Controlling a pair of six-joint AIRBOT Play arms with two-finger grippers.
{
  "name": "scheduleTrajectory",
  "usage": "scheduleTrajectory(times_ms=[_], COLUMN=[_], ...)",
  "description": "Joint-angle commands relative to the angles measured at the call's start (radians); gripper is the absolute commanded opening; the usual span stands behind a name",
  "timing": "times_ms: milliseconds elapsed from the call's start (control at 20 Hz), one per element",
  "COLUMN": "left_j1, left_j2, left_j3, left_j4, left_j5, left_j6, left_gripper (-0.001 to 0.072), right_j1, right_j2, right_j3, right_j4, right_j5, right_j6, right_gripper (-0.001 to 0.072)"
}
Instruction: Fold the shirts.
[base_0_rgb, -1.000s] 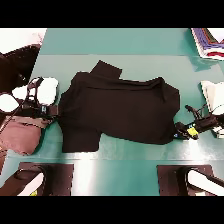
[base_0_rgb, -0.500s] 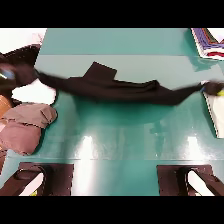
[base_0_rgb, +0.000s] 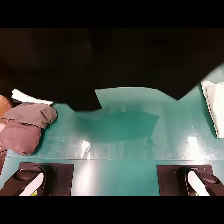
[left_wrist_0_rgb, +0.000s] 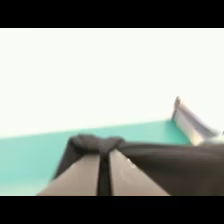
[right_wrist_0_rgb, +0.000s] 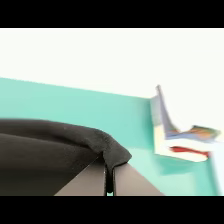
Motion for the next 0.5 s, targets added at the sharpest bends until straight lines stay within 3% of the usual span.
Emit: scheduleTrajectory(times_ms=[0, 200, 450], left_j1=[0.001, 0.001, 0.001], left_j2=[-0.002, -0.015, -0.220], left_j3=[0.072, -0.186, -0.518], left_j4=[0.000, 0.017, 0.029], left_j5=[0.019, 0.012, -0.037], left_j6=[-0.034, -0.004, 0.027], left_gripper=[0.0024, 0.0024, 0.0026], right_j1=[0.000, 0.000, 0.000], right_j2=[-0.014, -0.092, -0.317], right_j3=[0.160, 0.123, -0.103], right_j4=[-0.126, -0.117, -0.113], right_j5=[0.106, 0.157, 0.276], right_j6=[0.020, 0.040, 0.051], right_gripper=[0.0014, 0.0014, 0.0014])
